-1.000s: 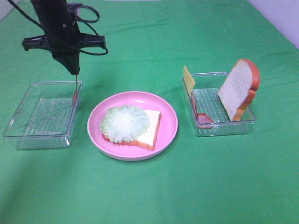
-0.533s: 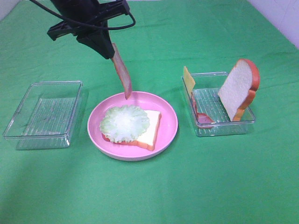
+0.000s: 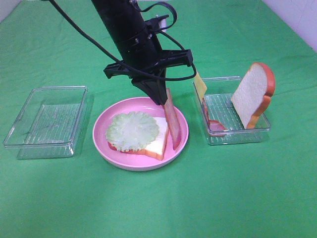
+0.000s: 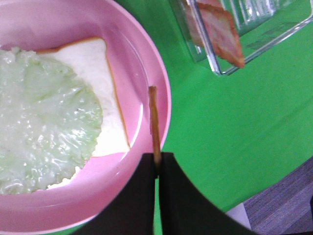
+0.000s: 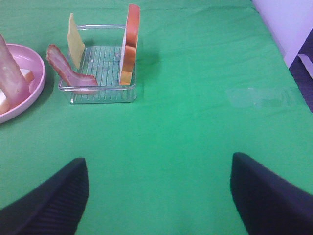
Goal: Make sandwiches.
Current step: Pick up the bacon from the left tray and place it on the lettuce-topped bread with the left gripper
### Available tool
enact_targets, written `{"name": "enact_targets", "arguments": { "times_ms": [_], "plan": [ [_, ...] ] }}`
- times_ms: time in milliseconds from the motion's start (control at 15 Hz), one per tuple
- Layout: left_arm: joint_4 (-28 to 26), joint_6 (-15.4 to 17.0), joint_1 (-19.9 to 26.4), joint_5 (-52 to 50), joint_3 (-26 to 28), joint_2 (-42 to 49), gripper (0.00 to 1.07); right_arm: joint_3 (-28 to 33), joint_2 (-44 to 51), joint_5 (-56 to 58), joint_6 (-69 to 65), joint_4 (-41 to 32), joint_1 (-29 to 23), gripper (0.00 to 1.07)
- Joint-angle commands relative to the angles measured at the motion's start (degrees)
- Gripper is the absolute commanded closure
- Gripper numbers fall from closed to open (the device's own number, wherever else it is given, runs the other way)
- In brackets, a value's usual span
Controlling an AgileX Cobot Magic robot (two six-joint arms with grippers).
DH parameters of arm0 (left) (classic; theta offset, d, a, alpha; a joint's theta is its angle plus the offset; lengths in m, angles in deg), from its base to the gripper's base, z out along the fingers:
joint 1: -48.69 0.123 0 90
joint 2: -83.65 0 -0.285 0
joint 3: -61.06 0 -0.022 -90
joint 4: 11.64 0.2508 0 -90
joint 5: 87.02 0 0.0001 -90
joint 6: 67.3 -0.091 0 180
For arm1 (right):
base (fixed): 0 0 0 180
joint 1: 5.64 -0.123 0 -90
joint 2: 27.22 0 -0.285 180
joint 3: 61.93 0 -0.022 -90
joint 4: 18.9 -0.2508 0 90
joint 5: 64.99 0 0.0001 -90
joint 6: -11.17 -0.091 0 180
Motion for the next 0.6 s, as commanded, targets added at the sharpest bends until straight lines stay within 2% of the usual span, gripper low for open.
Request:
{"name": "enact_targets", "arguments": {
  "times_ms": [67, 200, 533, 600],
  "plan": [
    [5.27, 1.89, -0.06, 1.32, 0.00, -1.49, 1.07, -0.06, 0.74, -0.52, 0.69, 0.23, 0.40, 0.31],
    [11.75, 4.98, -0.06, 1.32, 0.00, -2.29, 1.07, -0.06, 0.74, -0.52, 0.69, 0.23, 0.40, 0.31],
    [13.98, 7.33, -0.06, 2.86, 0.00, -4.70, 1.07, -0.06, 0.74, -0.52, 0.69, 0.23, 0.40, 0.31],
    [16.44, 8.94, -0.06, 3.50, 0.00, -4.87, 1.03, -0.06, 0.74, -0.52, 0.69, 0.23, 0.40, 0.31]
  ]
}}
